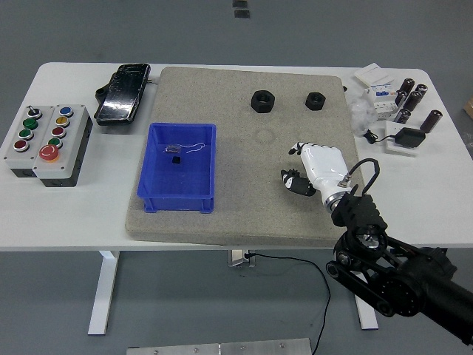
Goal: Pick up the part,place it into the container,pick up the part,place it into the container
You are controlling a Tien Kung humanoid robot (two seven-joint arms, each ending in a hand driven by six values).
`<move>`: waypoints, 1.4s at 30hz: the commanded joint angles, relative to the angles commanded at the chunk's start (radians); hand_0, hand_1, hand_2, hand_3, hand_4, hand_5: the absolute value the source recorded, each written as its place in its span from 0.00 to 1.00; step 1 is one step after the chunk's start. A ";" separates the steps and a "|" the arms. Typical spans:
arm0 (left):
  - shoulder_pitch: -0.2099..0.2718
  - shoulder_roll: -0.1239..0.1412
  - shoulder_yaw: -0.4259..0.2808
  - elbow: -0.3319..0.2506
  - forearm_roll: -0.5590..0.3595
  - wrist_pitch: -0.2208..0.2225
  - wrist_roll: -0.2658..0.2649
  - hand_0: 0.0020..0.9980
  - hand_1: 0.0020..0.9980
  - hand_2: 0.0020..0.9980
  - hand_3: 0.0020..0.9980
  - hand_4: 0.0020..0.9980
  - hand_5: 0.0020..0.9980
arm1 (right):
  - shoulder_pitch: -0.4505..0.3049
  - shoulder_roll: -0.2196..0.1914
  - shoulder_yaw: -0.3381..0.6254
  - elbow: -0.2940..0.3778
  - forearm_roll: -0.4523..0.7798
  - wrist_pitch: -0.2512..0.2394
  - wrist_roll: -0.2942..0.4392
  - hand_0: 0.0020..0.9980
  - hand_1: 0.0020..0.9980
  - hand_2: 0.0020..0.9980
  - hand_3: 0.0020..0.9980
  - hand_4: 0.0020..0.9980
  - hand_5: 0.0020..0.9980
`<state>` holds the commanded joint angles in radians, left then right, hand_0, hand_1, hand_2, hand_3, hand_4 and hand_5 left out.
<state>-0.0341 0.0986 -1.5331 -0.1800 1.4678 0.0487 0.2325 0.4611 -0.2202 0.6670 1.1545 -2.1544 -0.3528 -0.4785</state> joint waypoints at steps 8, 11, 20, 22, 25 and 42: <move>0.000 -0.001 -0.001 0.000 0.001 0.000 0.000 0.67 0.64 0.55 0.60 0.70 0.36 | 0.003 0.002 -0.020 -0.024 0.030 -0.017 0.009 0.49 0.54 0.69 0.69 0.63 0.38; -0.002 -0.001 -0.001 0.000 0.000 0.000 -0.001 0.67 0.64 0.55 0.60 0.70 0.36 | 0.007 0.006 -0.025 -0.030 0.042 -0.027 0.014 0.47 0.54 0.65 0.69 0.62 0.39; -0.002 -0.002 0.003 0.000 -0.004 0.000 -0.001 0.67 0.64 0.55 0.60 0.70 0.36 | 0.013 0.012 -0.045 -0.055 0.058 -0.031 0.020 0.47 0.52 0.55 0.68 0.59 0.38; -0.002 -0.002 0.003 0.000 -0.004 0.000 -0.001 0.67 0.64 0.55 0.60 0.70 0.35 | 0.013 0.012 -0.050 -0.056 0.060 -0.030 0.020 0.46 0.52 0.55 0.68 0.57 0.36; -0.001 -0.001 0.004 0.000 -0.004 0.000 -0.001 0.67 0.64 0.55 0.60 0.70 0.35 | 0.015 0.014 -0.056 -0.057 0.061 -0.030 0.020 0.46 0.52 0.55 0.68 0.57 0.36; -0.001 -0.001 0.006 0.000 -0.007 0.000 -0.002 0.67 0.64 0.55 0.60 0.69 0.35 | 0.018 0.018 -0.079 -0.066 0.074 -0.049 0.027 0.45 0.53 0.52 0.68 0.45 0.16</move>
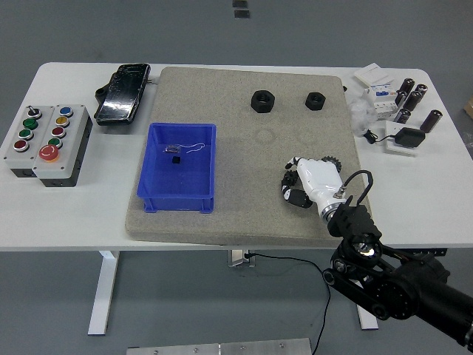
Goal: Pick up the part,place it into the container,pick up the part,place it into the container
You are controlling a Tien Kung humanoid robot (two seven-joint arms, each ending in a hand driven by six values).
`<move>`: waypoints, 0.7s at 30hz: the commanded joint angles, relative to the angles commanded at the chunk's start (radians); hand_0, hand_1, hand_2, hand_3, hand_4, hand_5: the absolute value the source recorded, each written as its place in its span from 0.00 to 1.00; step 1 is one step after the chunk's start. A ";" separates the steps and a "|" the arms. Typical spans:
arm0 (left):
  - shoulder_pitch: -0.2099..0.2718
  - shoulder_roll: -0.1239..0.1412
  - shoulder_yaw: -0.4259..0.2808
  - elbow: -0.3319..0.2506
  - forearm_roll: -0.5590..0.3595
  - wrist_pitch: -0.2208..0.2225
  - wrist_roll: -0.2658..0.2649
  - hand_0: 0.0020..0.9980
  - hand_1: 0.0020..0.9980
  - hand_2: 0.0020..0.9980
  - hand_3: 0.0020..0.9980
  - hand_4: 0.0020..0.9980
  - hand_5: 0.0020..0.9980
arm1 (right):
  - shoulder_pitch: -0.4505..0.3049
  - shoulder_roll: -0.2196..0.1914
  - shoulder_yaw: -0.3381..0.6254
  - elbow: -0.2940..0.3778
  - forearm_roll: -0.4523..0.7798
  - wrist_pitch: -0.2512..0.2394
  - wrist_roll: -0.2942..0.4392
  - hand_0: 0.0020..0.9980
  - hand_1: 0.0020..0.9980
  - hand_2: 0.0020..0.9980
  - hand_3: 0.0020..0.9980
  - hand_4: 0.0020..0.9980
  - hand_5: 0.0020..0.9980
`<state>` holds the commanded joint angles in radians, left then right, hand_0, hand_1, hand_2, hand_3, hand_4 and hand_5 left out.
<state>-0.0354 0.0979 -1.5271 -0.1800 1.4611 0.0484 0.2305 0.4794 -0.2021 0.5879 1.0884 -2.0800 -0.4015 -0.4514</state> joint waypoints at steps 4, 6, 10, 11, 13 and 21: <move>0.000 0.000 0.001 0.000 -0.001 0.000 -0.001 0.67 0.64 0.55 0.60 0.69 0.35 | -0.001 -0.001 -0.003 -0.001 -0.003 -0.009 0.001 0.45 0.54 0.52 0.68 0.49 0.07; 0.000 0.000 0.002 0.000 -0.002 0.000 -0.001 0.67 0.64 0.55 0.60 0.69 0.35 | -0.001 -0.001 -0.004 -0.002 -0.005 -0.012 0.001 0.45 0.54 0.52 0.68 0.49 0.07; 0.000 0.000 0.004 0.000 -0.004 0.000 -0.002 0.67 0.64 0.55 0.60 0.69 0.35 | -0.001 -0.001 -0.008 -0.003 -0.007 -0.015 0.001 0.45 0.54 0.51 0.64 0.49 0.01; 0.000 0.000 0.004 0.000 -0.005 0.000 -0.002 0.67 0.64 0.55 0.60 0.69 0.35 | -0.002 -0.001 -0.010 -0.003 -0.006 -0.015 0.001 0.45 0.54 0.51 0.64 0.49 0.01; 0.000 0.000 0.005 0.000 -0.005 0.000 -0.003 0.67 0.64 0.55 0.60 0.69 0.35 | -0.002 -0.001 -0.011 -0.004 -0.006 -0.016 0.002 0.45 0.54 0.51 0.64 0.49 0.01; 0.000 -0.001 0.007 0.000 -0.007 0.000 -0.005 0.67 0.64 0.55 0.60 0.69 0.35 | 0.000 -0.003 -0.002 0.003 -0.010 -0.027 0.005 0.45 0.54 0.51 0.60 0.50 0.02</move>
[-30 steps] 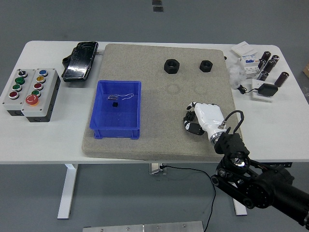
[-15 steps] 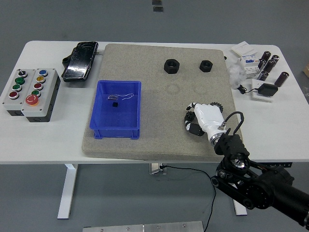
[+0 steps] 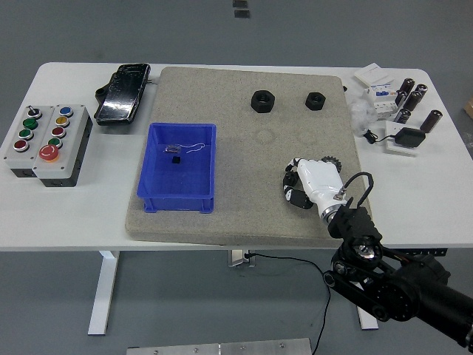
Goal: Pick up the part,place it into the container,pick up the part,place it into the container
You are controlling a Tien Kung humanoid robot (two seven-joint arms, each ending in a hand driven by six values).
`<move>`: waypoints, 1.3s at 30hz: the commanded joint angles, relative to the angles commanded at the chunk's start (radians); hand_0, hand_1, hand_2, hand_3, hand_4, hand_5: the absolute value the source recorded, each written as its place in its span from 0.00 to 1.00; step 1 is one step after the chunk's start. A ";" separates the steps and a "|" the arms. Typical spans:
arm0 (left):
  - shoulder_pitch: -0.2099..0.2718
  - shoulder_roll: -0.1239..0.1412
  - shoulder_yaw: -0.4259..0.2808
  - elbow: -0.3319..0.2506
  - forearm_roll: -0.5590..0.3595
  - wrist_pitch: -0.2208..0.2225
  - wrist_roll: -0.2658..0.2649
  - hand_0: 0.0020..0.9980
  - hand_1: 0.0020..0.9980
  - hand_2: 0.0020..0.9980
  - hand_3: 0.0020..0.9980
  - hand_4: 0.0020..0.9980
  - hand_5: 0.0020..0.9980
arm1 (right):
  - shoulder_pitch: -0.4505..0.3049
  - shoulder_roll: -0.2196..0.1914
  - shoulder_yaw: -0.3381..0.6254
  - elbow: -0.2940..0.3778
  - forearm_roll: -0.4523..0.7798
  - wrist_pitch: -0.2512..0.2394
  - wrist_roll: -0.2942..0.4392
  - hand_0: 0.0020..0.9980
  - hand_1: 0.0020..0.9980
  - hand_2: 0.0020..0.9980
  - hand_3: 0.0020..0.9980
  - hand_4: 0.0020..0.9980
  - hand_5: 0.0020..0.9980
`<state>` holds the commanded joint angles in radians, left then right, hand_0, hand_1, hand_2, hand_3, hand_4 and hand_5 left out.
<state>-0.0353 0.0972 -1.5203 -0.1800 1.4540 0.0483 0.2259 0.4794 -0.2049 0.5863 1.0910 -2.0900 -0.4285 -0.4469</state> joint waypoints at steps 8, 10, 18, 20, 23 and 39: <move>0.000 0.001 -0.003 0.000 0.003 0.001 0.002 0.67 0.64 0.55 0.60 0.69 0.36 | 0.038 0.004 0.011 0.049 0.004 -0.018 0.000 0.45 0.55 0.51 0.59 0.51 0.02; -0.001 0.002 -0.006 0.000 0.006 0.000 0.003 0.67 0.64 0.55 0.60 0.69 0.36 | 0.056 0.012 0.010 0.068 0.010 -0.023 0.000 0.45 0.55 0.51 0.59 0.51 0.02; -0.005 -0.002 -0.018 0.000 0.020 -0.001 0.005 0.67 0.64 0.55 0.60 0.70 0.36 | 0.117 0.083 0.002 0.175 0.063 -0.066 0.035 0.46 0.55 0.52 0.59 0.52 0.01; -0.005 -0.004 -0.020 0.000 0.023 -0.002 0.006 0.67 0.63 0.55 0.60 0.70 0.37 | 0.127 0.100 -0.008 0.190 0.076 -0.065 0.048 0.47 0.55 0.54 0.59 0.53 0.01; -0.004 -0.005 -0.022 0.000 0.026 -0.002 0.008 0.67 0.63 0.55 0.60 0.70 0.37 | 0.140 0.118 -0.035 0.194 0.103 -0.040 0.075 0.47 0.55 0.54 0.59 0.53 0.01; -0.007 -0.006 -0.026 0.000 0.033 -0.003 0.008 0.67 0.64 0.55 0.60 0.70 0.37 | 0.160 0.168 -0.122 0.136 -0.004 0.157 0.043 0.63 0.63 0.65 0.67 0.56 0.28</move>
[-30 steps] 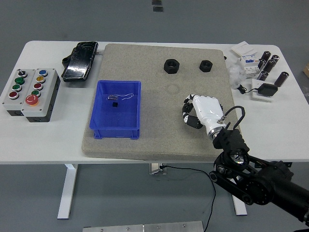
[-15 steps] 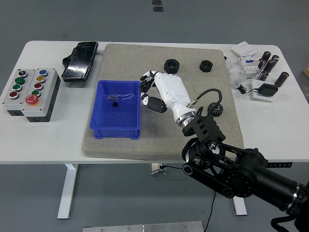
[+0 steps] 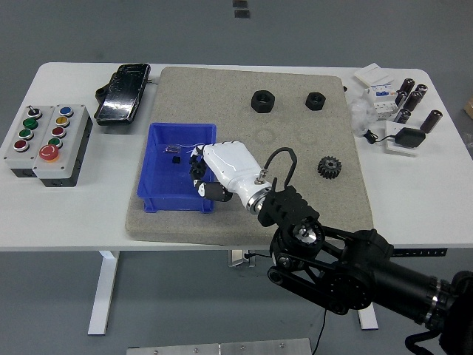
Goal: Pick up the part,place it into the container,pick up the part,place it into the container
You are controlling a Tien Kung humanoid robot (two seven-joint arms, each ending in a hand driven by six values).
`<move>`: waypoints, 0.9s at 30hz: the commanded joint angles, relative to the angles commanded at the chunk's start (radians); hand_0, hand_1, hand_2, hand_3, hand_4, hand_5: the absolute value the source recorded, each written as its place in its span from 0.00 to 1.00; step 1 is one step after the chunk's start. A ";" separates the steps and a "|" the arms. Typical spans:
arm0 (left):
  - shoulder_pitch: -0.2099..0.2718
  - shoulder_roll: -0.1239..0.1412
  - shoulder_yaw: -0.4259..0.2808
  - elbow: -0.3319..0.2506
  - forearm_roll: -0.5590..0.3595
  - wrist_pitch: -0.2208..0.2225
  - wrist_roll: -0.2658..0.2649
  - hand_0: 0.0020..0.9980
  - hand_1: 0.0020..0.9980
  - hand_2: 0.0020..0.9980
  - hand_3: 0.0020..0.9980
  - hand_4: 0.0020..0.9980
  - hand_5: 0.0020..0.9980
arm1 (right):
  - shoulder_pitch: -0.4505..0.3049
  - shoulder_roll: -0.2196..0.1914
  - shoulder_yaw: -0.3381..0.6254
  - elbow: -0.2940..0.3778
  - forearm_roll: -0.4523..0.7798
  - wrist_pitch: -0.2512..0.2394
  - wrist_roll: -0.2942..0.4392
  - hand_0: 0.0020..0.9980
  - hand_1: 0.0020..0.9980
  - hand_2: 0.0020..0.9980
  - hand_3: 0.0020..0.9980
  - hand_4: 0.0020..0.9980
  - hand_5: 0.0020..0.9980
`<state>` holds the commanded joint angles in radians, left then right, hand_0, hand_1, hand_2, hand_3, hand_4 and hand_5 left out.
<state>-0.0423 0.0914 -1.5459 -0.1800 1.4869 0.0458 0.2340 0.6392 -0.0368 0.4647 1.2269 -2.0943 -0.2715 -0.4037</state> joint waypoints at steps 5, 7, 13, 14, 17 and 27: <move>-0.002 -0.002 -0.002 0.000 0.002 0.000 0.000 0.67 0.64 0.55 0.60 0.70 0.37 | -0.004 0.005 -0.002 -0.003 0.034 -0.032 -0.016 0.65 0.64 0.66 0.69 0.58 0.30; -0.003 -0.002 -0.003 0.000 0.002 0.000 0.001 0.67 0.64 0.55 0.60 0.70 0.37 | -0.005 0.007 0.001 -0.003 0.046 -0.053 -0.019 0.65 0.64 0.66 0.69 0.58 0.30; -0.002 -0.003 -0.005 0.000 0.004 0.000 0.000 0.67 0.63 0.55 0.60 0.71 0.37 | -0.021 0.002 0.043 -0.001 0.060 -0.123 -0.013 0.64 0.64 0.65 0.68 0.62 0.32; -0.002 -0.003 -0.005 0.000 0.003 0.000 0.000 0.67 0.63 0.55 0.60 0.71 0.37 | -0.029 -0.005 0.065 -0.002 0.051 -0.135 -0.015 0.64 0.64 0.65 0.68 0.62 0.32; 0.000 -0.005 -0.005 0.000 0.002 0.001 -0.001 0.67 0.63 0.55 0.60 0.71 0.37 | -0.048 -0.030 0.132 -0.021 0.011 -0.141 -0.037 0.63 0.64 0.67 0.69 0.64 0.31; 0.002 -0.006 -0.004 0.000 -0.004 0.003 -0.002 0.67 0.63 0.55 0.60 0.71 0.37 | -0.134 -0.134 0.353 -0.082 -0.084 0.080 -0.233 0.65 0.71 0.81 0.83 0.83 0.48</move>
<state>-0.0398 0.0853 -1.5501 -0.1800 1.4827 0.0485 0.2325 0.5056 -0.1706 0.8172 1.1449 -2.1782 -0.1913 -0.6368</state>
